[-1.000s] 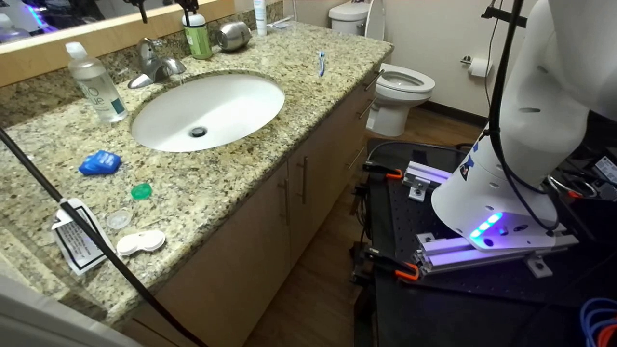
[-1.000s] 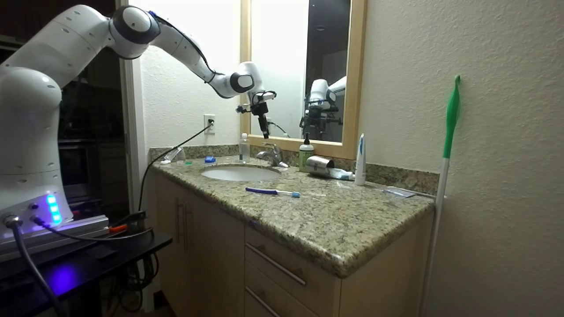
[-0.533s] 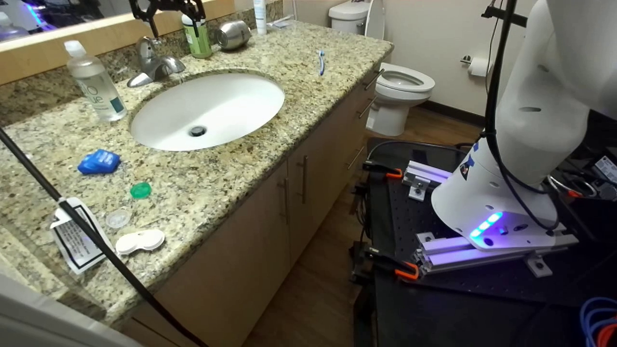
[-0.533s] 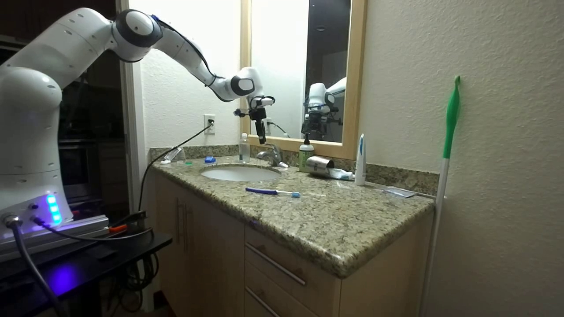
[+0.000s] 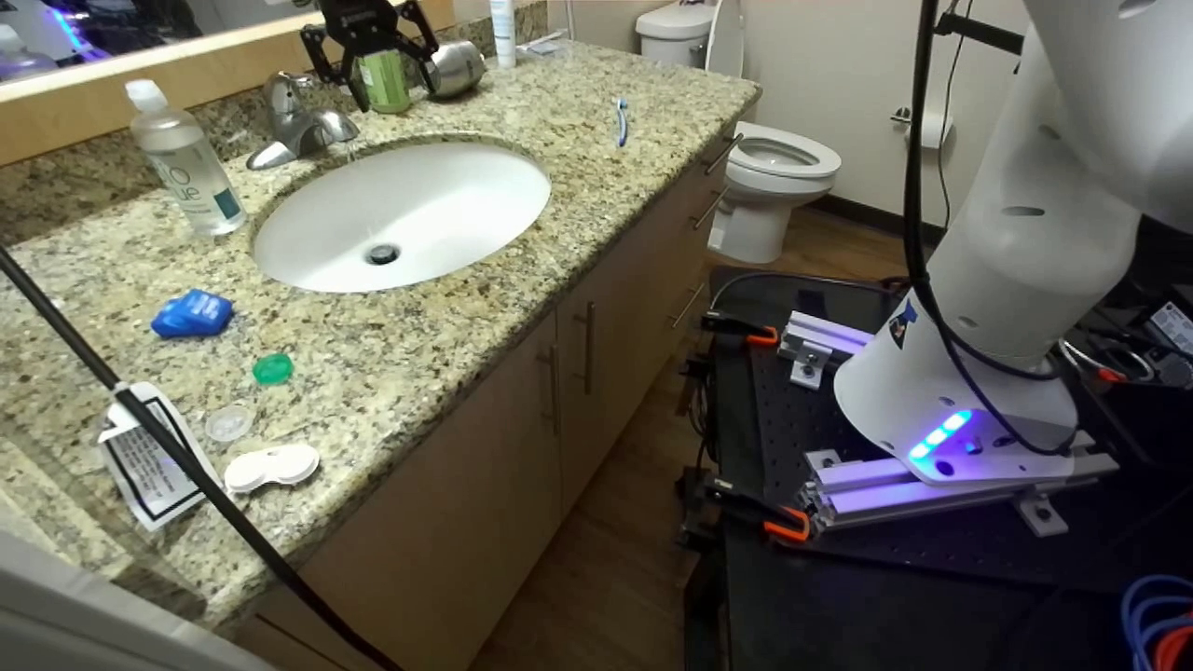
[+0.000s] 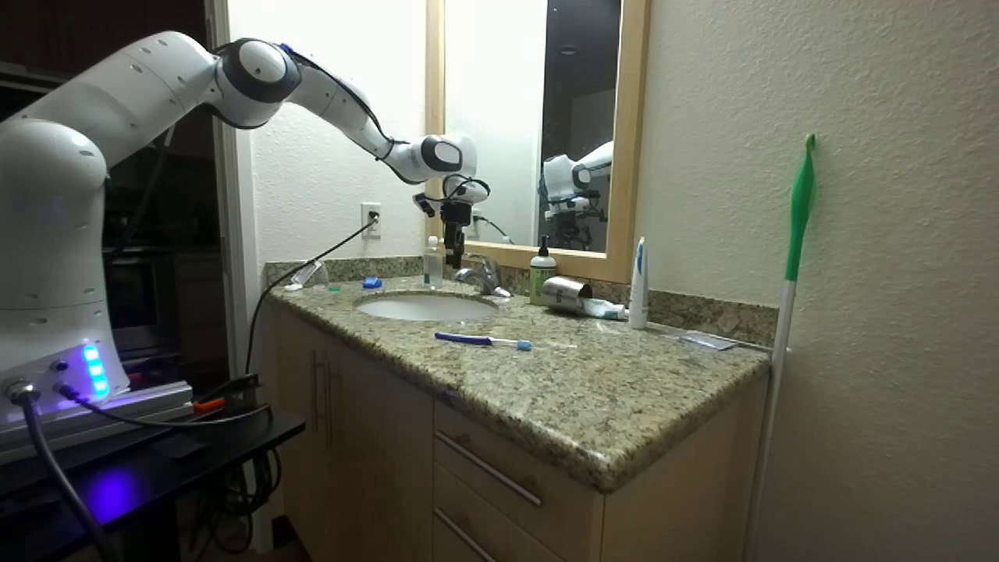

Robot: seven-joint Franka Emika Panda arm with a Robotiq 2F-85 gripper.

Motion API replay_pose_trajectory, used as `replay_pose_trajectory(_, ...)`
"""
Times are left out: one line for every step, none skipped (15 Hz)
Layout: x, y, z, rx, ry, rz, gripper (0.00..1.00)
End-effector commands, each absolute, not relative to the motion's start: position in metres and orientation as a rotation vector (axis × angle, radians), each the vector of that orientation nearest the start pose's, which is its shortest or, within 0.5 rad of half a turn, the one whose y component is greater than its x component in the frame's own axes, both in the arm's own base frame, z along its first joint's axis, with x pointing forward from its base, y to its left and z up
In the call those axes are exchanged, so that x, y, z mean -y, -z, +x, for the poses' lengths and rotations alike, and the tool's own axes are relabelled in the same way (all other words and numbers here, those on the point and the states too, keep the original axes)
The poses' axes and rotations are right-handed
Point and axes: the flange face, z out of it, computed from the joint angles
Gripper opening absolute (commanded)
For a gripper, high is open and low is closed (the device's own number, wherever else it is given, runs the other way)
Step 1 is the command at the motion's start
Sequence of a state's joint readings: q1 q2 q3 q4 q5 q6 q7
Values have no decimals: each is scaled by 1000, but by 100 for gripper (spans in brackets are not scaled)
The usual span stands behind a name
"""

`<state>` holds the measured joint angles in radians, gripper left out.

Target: Open the faucet, take the toothbrush and put it on the table, pick it and put it back in the cup, then close the faucet

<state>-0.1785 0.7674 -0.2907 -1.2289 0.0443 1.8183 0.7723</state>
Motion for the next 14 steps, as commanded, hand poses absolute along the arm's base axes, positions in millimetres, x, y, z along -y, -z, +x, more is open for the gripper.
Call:
replay_pose_trajectory(289, -324, 683, -1914, -244, -2708, 100)
replay_pose_trajectory(290, -343, 686, -1903, -116, -2708, 100)
replay_pose_trajectory(292, -361, 689, -1915, 12, -2708, 100)
replay_pose_trajectory(294, -377, 691, -1890, 99, -2709, 100)
replay_pose_trajectory(294, -388, 695, -1849, 178, -2709, 100)
replay_pose_trajectory(293, -397, 698, -1825, 224, -2692, 100)
replay_pose_trajectory(291, -399, 700, -1824, 260, -2680, 100)
replay_pose_trajectory(289, -401, 701, -1810, 269, -2680, 100)
replay_pose_trajectory(286, -400, 700, -1799, 225, -2678, 100)
replay_pose_trajectory(283, -394, 700, -1796, 156, -2676, 100)
replay_pose_trajectory(280, -388, 701, -1782, 124, -2676, 100)
replay_pose_trajectory(276, -381, 701, -1763, 78, -2672, 100)
replay_pose_trajectory(279, -391, 703, -1815, 163, -2675, 100)
replay_pose_trajectory(277, -388, 704, -1812, 152, -2677, 100)
